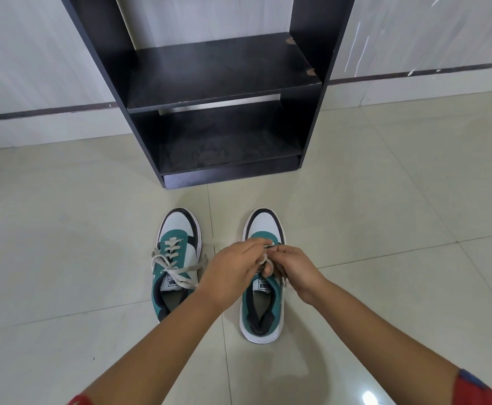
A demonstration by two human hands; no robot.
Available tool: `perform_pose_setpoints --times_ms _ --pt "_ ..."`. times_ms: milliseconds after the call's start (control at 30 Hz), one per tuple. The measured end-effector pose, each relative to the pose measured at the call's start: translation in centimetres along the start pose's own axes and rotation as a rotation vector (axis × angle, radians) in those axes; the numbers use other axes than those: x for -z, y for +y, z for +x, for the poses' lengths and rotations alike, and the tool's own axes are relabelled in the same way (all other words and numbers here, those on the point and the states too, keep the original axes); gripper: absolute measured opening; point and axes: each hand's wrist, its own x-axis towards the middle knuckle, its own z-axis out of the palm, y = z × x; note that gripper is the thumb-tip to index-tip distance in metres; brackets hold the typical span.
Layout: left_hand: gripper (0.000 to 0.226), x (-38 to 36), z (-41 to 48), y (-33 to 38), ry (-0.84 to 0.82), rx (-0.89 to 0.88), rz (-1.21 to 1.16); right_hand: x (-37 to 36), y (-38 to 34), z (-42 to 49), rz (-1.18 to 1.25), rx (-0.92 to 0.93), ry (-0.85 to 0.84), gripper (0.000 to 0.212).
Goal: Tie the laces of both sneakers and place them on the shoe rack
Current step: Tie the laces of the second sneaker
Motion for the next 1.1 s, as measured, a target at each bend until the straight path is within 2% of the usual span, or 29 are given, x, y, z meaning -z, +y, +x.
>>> perform_pose_setpoints --times_ms 167,233,267,367,533,567,633,667,700,800,900,1000,1100 --pt "0.033 -0.1 0.0 -0.5 -0.030 -0.169 0.257 -0.3 0.5 0.4 0.005 -0.007 0.035 0.012" --pt "0.030 0.0 0.2 0.0 -0.030 -0.100 0.306 -0.5 0.5 -0.1 -0.002 0.028 0.026 0.020" --pt "0.026 0.2 0.4 0.4 -0.036 0.009 0.264 -0.7 0.6 -0.4 -0.027 0.036 0.034 0.027" --pt "0.013 0.4 1.0 1.0 -0.165 0.446 -0.177 -1.1 0.4 -1.2 -0.094 0.059 0.119 0.051" --pt "0.026 1.3 1.9 0.7 -0.250 0.727 -0.691 -1.2 0.6 -2.1 -0.174 0.214 0.186 0.053" --pt "0.025 1.4 1.8 0.6 -0.245 0.806 -0.799 -1.1 0.9 -2.3 -0.272 0.288 0.211 0.050" --pt "0.023 1.2 1.2 0.2 -0.205 0.925 -0.963 -0.7 1.9 -2.4 -0.622 0.424 0.300 0.043" --pt "0.022 0.9 1.0 -0.1 -0.179 0.956 -1.010 -0.6 2.3 -2.4 -0.739 0.431 0.330 0.042" --pt "0.021 0.7 0.7 -0.2 -0.164 0.972 -1.033 -0.6 2.6 -2.4 -0.753 0.395 0.343 0.040" --pt "0.022 0.6 0.4 -0.1 -0.144 0.980 -1.001 -1.4 3.0 -2.5 -0.341 0.228 0.323 0.015" --pt "0.021 0.8 0.4 0.0 -0.121 0.964 -0.944 -2.3 2.6 -2.9 -0.082 0.124 0.375 0.018" --pt "0.019 0.9 0.3 0.0 -0.110 0.956 -0.957 -2.3 1.9 -3.1 0.157 0.032 0.344 0.024" --pt "0.013 0.8 0.3 0.2 -0.082 0.997 -1.020 -2.3 1.7 -3.2 0.289 -0.017 0.389 0.003"
